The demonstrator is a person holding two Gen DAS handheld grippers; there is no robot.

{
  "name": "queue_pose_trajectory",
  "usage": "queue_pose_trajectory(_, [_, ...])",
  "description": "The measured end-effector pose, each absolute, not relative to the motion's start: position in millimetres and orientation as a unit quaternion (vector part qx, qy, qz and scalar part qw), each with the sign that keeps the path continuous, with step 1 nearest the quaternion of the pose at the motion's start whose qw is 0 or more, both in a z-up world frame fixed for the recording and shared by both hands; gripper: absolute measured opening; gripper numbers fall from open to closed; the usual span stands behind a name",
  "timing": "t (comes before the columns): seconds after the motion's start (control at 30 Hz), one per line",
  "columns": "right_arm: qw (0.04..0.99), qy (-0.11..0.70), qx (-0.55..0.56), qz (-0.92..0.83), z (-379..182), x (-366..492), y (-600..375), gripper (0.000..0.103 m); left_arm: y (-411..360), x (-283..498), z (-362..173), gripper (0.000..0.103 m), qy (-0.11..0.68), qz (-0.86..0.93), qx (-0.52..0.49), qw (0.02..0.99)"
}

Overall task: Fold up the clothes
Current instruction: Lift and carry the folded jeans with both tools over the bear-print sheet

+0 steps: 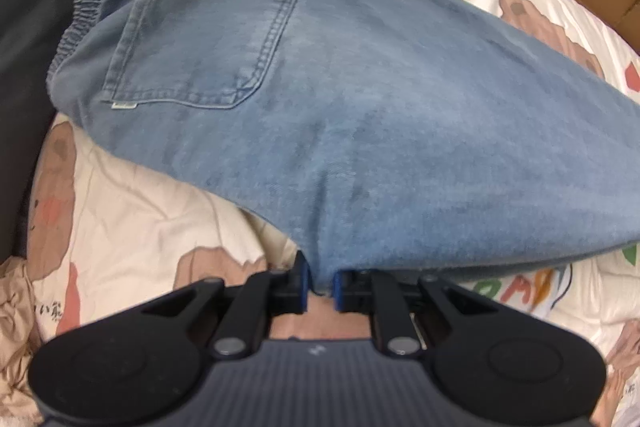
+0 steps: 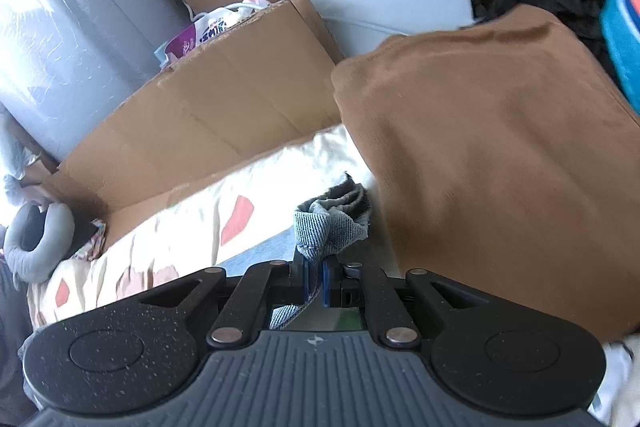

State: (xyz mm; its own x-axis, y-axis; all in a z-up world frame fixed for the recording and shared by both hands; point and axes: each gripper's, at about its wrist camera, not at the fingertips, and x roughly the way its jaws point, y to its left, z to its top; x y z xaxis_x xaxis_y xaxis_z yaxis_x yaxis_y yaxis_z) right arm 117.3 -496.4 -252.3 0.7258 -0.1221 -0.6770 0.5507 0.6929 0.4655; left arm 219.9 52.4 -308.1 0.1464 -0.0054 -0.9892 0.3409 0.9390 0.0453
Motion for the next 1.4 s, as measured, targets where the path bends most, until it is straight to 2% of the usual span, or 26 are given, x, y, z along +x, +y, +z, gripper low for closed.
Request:
queue_pose_trajectory(0.93, [0.824, 0.326, 0.368, -0.280, -243.9, -88.7, -463.3, 0.004, 60.8, 136.6, -279.0, 0.011, 0.658, -0.168, 0.136, 0.721])
queue_pose_trajectory(1.4, [0.797, 0.337, 0.388, -0.317, -259.4, -184.7, -473.6, 0.004, 63.3, 130.3, -272.9, 0.011, 0.668, -0.185, 0.125, 0.710])
